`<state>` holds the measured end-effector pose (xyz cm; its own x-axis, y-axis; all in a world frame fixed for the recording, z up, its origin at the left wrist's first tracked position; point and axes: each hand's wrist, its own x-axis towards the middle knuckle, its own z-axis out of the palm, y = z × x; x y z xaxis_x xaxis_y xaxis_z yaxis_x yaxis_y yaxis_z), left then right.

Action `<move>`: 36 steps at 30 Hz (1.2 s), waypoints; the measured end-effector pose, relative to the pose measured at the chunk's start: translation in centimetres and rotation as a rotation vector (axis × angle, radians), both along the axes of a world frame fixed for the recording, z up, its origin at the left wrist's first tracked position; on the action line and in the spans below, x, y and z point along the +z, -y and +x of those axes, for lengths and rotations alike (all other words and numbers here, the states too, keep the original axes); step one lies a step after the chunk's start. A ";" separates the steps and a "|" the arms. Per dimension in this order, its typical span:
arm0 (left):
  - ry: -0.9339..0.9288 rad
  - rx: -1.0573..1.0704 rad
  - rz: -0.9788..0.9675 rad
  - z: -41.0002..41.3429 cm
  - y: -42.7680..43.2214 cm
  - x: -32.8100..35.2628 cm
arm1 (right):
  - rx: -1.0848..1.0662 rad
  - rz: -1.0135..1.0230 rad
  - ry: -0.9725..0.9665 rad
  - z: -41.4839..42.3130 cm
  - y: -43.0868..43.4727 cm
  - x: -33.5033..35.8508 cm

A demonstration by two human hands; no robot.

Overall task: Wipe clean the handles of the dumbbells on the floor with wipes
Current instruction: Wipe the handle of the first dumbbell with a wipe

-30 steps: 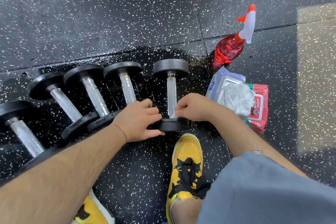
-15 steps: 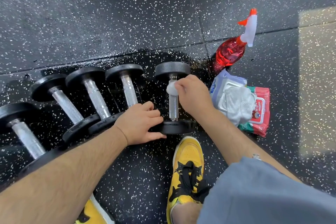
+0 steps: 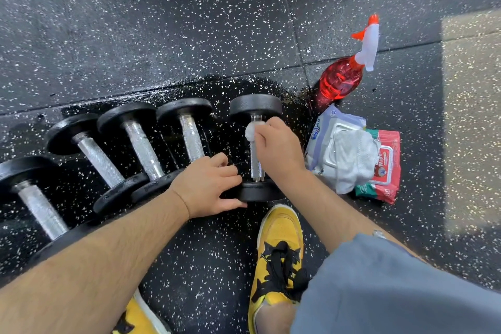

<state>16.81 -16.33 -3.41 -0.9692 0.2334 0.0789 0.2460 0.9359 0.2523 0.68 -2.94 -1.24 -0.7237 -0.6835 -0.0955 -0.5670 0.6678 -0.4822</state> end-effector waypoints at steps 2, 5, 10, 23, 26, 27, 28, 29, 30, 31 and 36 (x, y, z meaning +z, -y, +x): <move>-0.002 0.003 -0.001 -0.1 -0.1 0.0 | 0.011 0.041 0.068 0.6 -1.1 0.6; -0.007 -0.001 0.001 -0.2 0.0 0.1 | 0.058 0.150 0.217 1.5 -2.6 1.8; 0.006 0.004 0.000 -0.1 -0.1 0.0 | 0.006 0.274 0.468 1.4 -3.0 3.7; 0.016 0.008 0.018 -0.2 -0.1 0.2 | -0.075 0.372 0.265 -0.9 0.9 3.0; 0.030 0.021 0.016 -0.4 -0.2 0.1 | -0.195 0.349 0.362 -0.9 1.3 2.0; 0.042 0.025 0.016 -0.4 -0.2 0.1 | -0.229 0.309 0.403 -1.0 1.2 1.6; 0.057 0.030 0.021 -0.3 -0.2 0.1 | -0.256 0.283 0.432 -1.1 1.2 1.4; 0.075 0.038 0.031 -0.3 -0.2 0.0 | -0.278 0.269 0.453 -1.1 1.2 1.2; 0.089 0.047 0.045 -0.2 -0.2 0.0 | -0.293 0.252 0.467 -1.1 1.1 1.2; 0.095 0.058 0.058 -0.1 -0.2 0.1 | -0.309 0.234 0.485 -1.1 1.0 1.2; 0.093 0.079 0.057 -0.1 -0.2 0.3 | -0.363 0.125 0.550 -1.3 -0.1 0.3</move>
